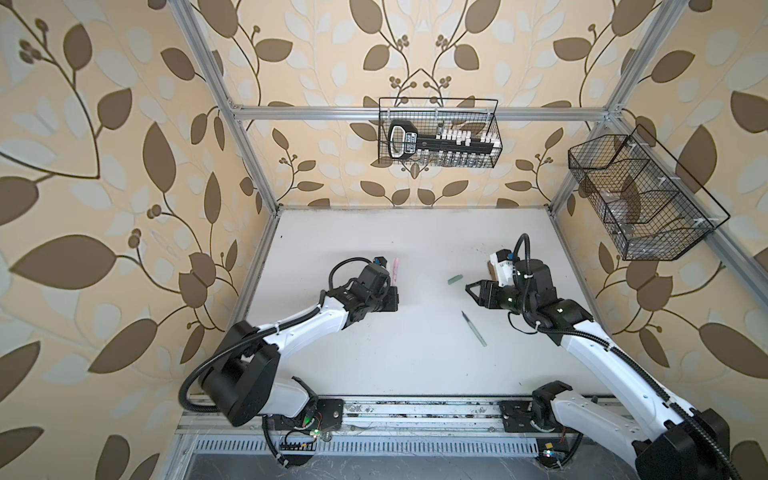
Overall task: Insert the pens into the pen caps
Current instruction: 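Carry the capped pink pen with the left gripper toward the brown pen, then lower the pink pen beside the brown pen and open the left gripper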
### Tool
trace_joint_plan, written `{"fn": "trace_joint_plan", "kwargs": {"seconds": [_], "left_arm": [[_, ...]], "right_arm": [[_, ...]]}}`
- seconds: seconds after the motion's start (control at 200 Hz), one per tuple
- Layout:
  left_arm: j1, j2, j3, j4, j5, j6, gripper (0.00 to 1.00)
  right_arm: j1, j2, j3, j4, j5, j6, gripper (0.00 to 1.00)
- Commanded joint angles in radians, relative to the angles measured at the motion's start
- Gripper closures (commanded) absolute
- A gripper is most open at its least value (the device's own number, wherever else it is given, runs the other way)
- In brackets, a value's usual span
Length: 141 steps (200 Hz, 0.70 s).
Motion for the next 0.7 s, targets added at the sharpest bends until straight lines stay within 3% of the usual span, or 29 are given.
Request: {"fn": "trace_joint_plan", "kwargs": {"seconds": [0.0,0.14,0.28,0.5,0.7], "left_arm": [[-0.064,0.172,0.177,0.195,0.077,-0.137,1.0],[-0.157,0.424,0.422,0.217,0.108,-0.232,1.0],[-0.178,0.602,0.58,0.242,0.156,-0.337,1.0],[-0.241,0.766,0.805,0.123,0.119,-0.337,1.0],[-0.255,0.884,0.918,0.1,0.116,-0.45,1.0]], "right_arm": [[-0.036,-0.074,-0.025,-0.08,0.081,0.01,0.41],[-0.114,-0.164,-0.04,-0.152,0.128,0.008,0.4],[-0.223,-0.254,-0.041,-0.184,0.122,0.007,0.39],[-0.371,-0.298,-0.067,-0.166,-0.035,-0.02,0.38],[-0.418,-0.32,-0.107,-0.127,-0.155,-0.013,0.38]]}}
